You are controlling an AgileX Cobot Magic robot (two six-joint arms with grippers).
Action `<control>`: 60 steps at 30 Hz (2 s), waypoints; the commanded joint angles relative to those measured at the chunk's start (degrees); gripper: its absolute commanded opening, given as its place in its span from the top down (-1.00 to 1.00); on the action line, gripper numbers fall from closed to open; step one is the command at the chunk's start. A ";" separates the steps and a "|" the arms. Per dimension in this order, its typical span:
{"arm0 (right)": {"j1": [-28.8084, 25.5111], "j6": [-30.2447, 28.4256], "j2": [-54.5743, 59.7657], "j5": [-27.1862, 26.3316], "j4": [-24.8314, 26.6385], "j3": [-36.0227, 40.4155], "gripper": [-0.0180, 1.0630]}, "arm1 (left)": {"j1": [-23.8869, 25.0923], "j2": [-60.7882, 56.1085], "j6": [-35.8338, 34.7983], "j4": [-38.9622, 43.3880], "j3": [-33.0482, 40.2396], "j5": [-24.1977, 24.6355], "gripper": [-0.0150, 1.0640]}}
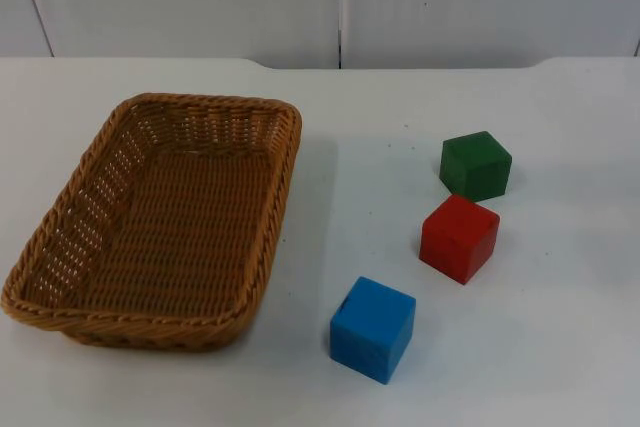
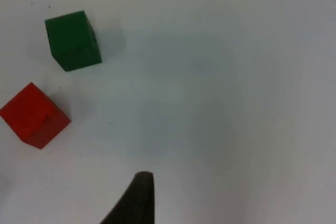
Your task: Pick up one cube with each hand and place exactly two cubes into the same basket, leaving the remaining cube outside.
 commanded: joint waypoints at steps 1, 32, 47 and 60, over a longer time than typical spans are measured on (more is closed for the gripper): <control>-0.32 -0.07 0.74 -0.12 0.10 -1.79 -0.98 | 0.06 1.10 0.38 -1.14 -1.23 -1.15 -0.97; 0.46 -9.51 20.20 0.91 10.25 -18.30 -0.98 | -0.07 18.82 17.35 -19.18 -14.97 -1.27 -0.97; 11.20 -10.59 37.93 3.29 10.11 -30.75 -0.98 | -17.34 28.50 19.44 -20.93 -14.97 -4.84 -0.97; 15.77 -9.89 51.23 7.34 5.36 -41.14 -0.98 | -31.17 39.64 17.76 -16.25 -17.44 -7.98 -0.97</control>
